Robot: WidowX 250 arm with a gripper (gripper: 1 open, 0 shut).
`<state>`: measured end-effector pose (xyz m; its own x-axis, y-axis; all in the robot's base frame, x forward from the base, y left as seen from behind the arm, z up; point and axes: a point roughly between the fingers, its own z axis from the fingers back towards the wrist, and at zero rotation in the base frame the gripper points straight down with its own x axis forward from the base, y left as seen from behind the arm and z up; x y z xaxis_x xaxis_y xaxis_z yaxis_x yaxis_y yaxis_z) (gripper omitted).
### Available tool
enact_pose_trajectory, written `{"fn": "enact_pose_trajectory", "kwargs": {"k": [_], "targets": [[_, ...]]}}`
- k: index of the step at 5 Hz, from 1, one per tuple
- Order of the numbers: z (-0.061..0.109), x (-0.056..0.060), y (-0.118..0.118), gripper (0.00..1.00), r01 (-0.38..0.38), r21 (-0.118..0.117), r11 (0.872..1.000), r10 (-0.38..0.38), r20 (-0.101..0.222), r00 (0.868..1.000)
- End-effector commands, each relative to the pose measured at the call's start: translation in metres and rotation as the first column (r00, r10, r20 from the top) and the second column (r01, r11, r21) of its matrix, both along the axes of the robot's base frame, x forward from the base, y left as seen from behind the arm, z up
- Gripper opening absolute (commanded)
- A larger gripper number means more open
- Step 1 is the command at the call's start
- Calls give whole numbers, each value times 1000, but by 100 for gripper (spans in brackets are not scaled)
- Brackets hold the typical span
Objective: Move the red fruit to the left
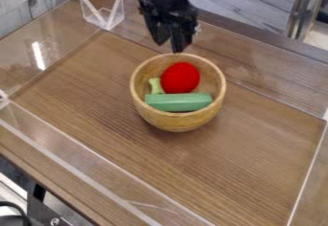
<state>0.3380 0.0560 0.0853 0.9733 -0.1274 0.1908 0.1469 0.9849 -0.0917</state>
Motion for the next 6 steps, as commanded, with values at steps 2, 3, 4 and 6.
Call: {"fn": "enact_pose_trajectory", "kwargs": {"k": [2, 3, 4, 6], "targets": [[1, 2, -4, 100, 56, 16, 998, -56, 28, 998], [-8, -4, -9, 100, 119, 15, 993, -119, 11, 993], [-12, -10, -11, 0, 173, 15, 985, -173, 5, 985], [-45, -12, -9, 100, 122, 9, 992, -122, -12, 992]]}}
